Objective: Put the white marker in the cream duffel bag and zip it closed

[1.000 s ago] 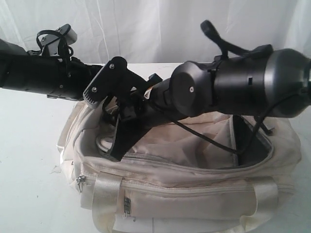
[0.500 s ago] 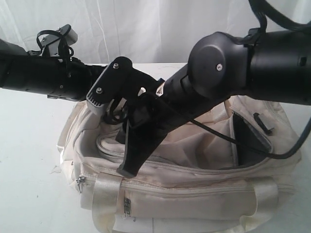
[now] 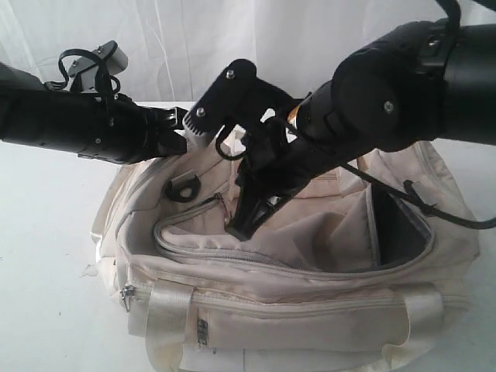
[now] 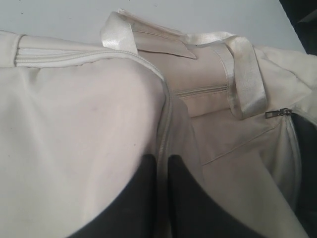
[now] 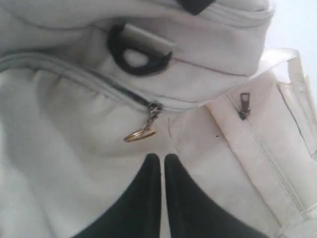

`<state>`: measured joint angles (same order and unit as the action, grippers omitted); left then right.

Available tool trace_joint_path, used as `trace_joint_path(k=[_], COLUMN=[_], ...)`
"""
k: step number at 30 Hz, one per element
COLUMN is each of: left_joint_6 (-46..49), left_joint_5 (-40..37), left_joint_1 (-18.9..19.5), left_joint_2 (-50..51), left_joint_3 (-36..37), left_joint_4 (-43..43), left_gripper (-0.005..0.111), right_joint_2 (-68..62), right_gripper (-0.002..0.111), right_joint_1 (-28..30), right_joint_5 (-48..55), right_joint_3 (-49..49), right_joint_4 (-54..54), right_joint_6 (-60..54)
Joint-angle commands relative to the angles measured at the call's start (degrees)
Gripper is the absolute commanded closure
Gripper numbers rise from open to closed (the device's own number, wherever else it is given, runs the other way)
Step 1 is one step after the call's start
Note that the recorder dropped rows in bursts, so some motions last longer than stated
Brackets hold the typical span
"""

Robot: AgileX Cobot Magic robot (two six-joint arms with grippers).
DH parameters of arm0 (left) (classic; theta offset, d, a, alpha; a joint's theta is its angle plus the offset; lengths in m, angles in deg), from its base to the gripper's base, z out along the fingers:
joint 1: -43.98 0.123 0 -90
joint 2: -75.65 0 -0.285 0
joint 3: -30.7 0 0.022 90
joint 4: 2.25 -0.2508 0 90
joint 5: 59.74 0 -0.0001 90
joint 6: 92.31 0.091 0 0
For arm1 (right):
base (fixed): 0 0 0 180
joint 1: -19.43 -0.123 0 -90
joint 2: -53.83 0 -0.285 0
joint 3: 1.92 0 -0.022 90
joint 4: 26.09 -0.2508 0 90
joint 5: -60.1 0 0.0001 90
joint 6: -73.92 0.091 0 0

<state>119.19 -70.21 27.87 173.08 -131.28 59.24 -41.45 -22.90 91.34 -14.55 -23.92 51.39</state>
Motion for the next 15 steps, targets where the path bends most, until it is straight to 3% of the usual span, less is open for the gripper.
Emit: trace_joint_path(k=[1, 6, 15], left_joint_6=[0.21, 0.29, 0.85], left_joint_5=[-1.57, -1.33, 0.04], left_joint_1=[-0.01, -0.01, -0.01], left_joint_2=[-0.30, -0.30, -0.30], left_joint_3=[0.30, 0.30, 0.30], left_joint_4=[0.13, 0.13, 0.13], left_gripper=[0.107, 0.107, 0.107], right_joint_2=[-0.53, -5.25, -8.06], right_gripper=[0.102, 0.071, 0.068], right_joint_1=[2.94, 4.06, 4.06], right_joint_5=[-4.79, -6.45, -4.09], right_joint_3=[-0.02, -0.02, -0.02], right_joint_4=[0.78, -4.54, -19.83], right_joint_6=[7.93, 10.62, -4.91])
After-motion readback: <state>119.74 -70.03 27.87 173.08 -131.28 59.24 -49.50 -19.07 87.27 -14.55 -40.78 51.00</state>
